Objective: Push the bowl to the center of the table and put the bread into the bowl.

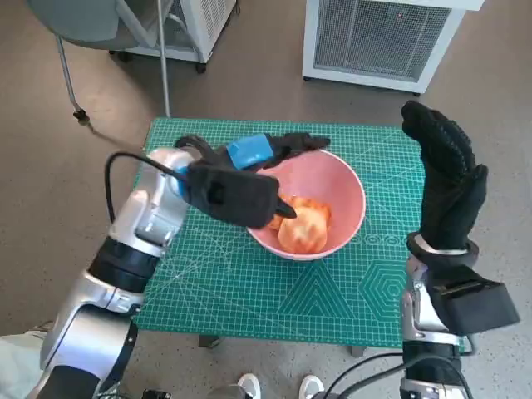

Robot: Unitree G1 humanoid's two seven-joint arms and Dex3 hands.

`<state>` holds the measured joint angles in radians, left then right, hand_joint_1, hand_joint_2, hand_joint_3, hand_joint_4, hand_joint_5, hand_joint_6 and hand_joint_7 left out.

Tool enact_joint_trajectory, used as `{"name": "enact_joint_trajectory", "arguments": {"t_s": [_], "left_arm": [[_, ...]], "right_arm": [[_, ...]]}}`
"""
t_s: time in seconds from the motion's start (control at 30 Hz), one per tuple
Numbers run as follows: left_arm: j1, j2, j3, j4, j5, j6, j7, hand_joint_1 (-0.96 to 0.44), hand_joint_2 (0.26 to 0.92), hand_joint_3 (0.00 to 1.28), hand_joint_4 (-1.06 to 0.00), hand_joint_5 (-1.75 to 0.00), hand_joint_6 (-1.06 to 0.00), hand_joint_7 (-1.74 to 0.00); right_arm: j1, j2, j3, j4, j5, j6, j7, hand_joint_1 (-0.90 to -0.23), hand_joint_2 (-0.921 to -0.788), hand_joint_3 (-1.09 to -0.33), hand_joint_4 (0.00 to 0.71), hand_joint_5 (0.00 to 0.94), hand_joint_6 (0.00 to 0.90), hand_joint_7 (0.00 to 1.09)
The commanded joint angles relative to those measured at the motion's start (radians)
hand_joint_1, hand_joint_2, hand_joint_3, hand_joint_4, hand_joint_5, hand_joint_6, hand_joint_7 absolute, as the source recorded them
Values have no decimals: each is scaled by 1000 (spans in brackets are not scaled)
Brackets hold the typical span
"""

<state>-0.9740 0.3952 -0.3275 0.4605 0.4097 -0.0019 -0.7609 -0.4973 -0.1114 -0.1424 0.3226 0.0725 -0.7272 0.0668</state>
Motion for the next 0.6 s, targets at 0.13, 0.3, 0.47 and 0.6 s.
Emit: {"name": "enact_joint_trajectory", "arguments": {"t_s": [0.13,0.3,0.47,0.6], "left_arm": [[24,36,111,-61,-156,59,-66,-125,774,0,1,1,-127,-1],[84,-1,257,-84,-322,-26,12,-142,778,3,1,1,-139,-7],[164,-95,374,-48,-425,-295,191,-231,818,21,-31,-14,-180,-28],[204,-143,420,-16,-456,-466,289,-295,856,30,-70,-24,-210,-41]], "right_arm": [[-4,-11,1,-7,-13,15,-5,-491,-921,-777,303,1,-1,652],[-13,-20,3,-33,-16,33,-4,-483,-921,-781,303,0,-1,651],[-23,-25,7,-67,-12,58,-1,-484,-921,-785,305,1,-1,650],[-36,-28,13,-87,-2,79,7,-486,-921,-787,314,6,-1,650]]}}
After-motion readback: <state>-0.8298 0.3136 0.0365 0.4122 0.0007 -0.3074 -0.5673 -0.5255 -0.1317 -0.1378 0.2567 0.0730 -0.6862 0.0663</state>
